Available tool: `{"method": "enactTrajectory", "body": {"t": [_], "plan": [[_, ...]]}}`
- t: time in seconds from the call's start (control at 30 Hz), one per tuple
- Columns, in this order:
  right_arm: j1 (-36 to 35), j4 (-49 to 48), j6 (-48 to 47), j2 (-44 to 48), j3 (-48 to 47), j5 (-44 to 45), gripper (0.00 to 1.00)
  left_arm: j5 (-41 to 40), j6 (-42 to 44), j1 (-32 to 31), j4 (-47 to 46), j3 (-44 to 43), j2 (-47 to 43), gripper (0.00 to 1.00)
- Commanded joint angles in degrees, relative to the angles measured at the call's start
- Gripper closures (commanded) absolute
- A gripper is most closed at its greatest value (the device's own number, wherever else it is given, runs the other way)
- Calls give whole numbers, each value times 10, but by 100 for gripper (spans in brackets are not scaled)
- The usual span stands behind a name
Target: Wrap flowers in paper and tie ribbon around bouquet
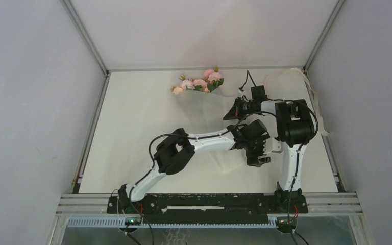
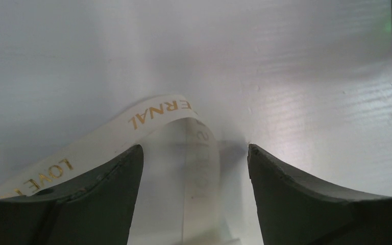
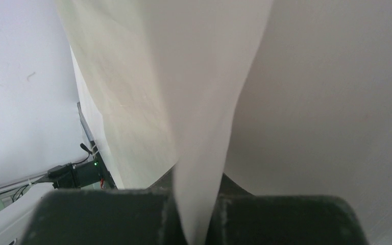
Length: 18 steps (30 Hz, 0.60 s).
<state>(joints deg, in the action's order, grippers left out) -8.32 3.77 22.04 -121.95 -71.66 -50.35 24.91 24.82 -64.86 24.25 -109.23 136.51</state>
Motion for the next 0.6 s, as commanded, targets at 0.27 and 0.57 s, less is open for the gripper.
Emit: {"method": "enactTrajectory", "body": {"t": [0.27, 0.57], "plan": [[-4, 23, -28, 15, -15, -12, 100, -37, -32, -3, -7, -21, 40, 86], [-6, 62, 16, 51, -15, 22, 100, 71, 11, -27, 240, 29, -90, 100]]}}
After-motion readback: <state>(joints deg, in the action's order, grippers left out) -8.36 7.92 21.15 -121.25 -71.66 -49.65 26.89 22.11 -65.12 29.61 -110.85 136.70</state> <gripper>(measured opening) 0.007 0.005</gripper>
